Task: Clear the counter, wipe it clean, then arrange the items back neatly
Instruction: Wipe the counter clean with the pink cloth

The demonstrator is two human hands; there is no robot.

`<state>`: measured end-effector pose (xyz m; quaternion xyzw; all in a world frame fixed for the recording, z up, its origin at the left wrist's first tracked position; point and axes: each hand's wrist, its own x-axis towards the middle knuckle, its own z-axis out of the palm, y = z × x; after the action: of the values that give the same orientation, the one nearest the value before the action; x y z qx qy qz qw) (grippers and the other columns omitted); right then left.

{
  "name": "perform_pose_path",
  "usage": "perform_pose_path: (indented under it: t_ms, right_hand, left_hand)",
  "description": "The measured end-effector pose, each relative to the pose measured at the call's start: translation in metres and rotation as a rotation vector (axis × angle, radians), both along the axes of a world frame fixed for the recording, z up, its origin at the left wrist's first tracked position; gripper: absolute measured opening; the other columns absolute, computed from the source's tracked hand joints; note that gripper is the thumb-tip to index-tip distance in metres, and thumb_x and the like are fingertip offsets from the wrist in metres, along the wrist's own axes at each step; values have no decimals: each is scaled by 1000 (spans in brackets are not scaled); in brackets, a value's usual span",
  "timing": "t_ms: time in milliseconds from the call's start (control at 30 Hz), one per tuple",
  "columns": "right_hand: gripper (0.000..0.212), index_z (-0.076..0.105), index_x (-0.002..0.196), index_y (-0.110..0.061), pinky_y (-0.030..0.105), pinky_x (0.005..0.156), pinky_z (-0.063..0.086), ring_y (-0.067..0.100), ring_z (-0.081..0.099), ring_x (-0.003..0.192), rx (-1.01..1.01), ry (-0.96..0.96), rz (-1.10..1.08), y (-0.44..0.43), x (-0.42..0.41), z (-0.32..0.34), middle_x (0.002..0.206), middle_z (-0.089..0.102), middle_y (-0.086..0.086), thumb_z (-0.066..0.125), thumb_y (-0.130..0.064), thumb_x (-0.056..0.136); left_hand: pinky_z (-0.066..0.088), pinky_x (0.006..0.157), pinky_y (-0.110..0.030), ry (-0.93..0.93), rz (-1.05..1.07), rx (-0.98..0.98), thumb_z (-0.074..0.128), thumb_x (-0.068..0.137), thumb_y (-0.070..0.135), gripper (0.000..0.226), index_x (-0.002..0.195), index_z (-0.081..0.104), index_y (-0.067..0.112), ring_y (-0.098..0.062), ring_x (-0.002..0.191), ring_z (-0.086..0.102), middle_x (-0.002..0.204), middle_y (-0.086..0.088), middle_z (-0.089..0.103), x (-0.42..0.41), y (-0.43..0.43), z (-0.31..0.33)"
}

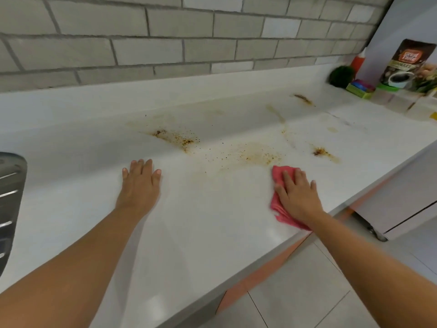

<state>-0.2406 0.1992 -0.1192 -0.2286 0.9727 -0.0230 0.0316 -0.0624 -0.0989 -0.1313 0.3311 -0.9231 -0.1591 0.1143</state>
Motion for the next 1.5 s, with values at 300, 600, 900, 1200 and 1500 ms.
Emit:
perform_pose_path:
  t_ms: [300, 600, 900, 1200, 1500]
  right_hand:
    - [59, 1, 150, -15, 33, 117, -7, 19, -9, 146, -141, -72, 387, -43, 71, -1, 158, -8, 9, 15, -44, 100]
    - [66, 11, 149, -5, 44, 119, 6, 31, 4, 146, -47, -25, 50, -70, -64, -1, 156, 7, 21, 16, -46, 98]
    - [60, 8, 150, -14, 37, 118, -4, 17, -3, 147, -122, -109, 478, -76, 10, 0, 159, 0, 6, 18, -45, 100]
    - [61, 9, 150, -8, 39, 119, 0, 24, -3, 147, -83, -102, 318, -140, -13, 0, 158, 2, 13, 14, -43, 100]
    - [52, 15, 150, -21, 33, 118, 1, 11, 5, 146, -178, -114, 506, -90, 22, 0, 159, 6, -2, 21, -38, 101]
  left_hand:
    - [2, 116, -44, -1, 12, 17, 22, 101, 26, 49, 144, 25, 2, -28, 143, 12, 150, -17, 24, 0, 4, 5]
    - [3, 117, -43, -11, 28, -4, 21, 101, 29, 51, 146, 23, 5, -28, 144, 10, 152, -16, 21, -2, -2, -3]
    - [5, 116, -42, -49, 34, -30, 21, 101, 29, 51, 143, 28, 2, -25, 143, 13, 152, -17, 22, -3, -6, -3]
    - [8, 116, -41, -65, 43, -35, 20, 100, 31, 51, 143, 28, 3, -25, 143, 14, 152, -17, 21, -2, -3, -2]
    - [5, 117, -38, -54, 40, -20, 19, 101, 31, 51, 144, 27, 4, -24, 144, 13, 153, -16, 19, 0, 0, 5]
